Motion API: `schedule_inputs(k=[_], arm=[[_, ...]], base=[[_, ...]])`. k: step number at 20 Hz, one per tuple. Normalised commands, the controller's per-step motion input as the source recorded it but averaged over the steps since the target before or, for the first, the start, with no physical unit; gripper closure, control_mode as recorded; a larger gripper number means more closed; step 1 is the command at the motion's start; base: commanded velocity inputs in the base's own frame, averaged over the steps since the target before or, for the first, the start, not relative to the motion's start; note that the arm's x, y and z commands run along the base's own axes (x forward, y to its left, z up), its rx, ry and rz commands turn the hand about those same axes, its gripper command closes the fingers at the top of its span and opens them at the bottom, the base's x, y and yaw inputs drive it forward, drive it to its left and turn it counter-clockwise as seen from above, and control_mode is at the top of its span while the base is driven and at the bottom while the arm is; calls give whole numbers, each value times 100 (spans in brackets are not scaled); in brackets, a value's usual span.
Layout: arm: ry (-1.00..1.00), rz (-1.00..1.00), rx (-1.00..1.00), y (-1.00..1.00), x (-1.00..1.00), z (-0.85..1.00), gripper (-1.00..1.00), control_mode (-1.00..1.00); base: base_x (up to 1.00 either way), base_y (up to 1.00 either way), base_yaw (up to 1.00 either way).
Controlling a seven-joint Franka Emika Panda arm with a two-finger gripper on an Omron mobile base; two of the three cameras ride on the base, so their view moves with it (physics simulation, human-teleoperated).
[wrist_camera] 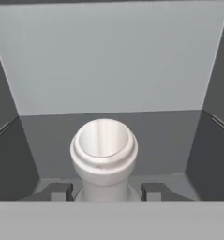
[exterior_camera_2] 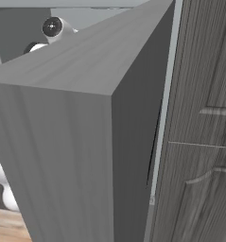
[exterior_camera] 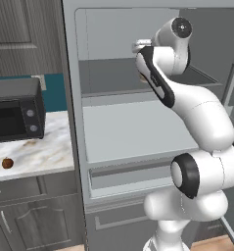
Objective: Place the liquors on the top shelf of the fridge to keep them out of children's reach, and place the pear on lower shelves for easy access.
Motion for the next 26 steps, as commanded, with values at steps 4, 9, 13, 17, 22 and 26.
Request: schedule_inputs(k=[4, 9, 13, 17, 22, 26], arm=[[0, 0, 0, 1, 42, -24, 100, -100], [0, 0, 0, 4, 42, -25, 100, -100], [0, 0, 0, 4, 43, -24, 100, -100], [0, 0, 0, 7, 42, -24, -100, -100], [-2, 0, 0, 5, 33, -24, -100, -100], [-10, 0, 0, 0, 7, -13, -100, -100]], base=[[0, 0, 0], [0, 0, 0], [0, 0, 0], [0, 0, 0], [0, 0, 0], [0, 0, 0]])
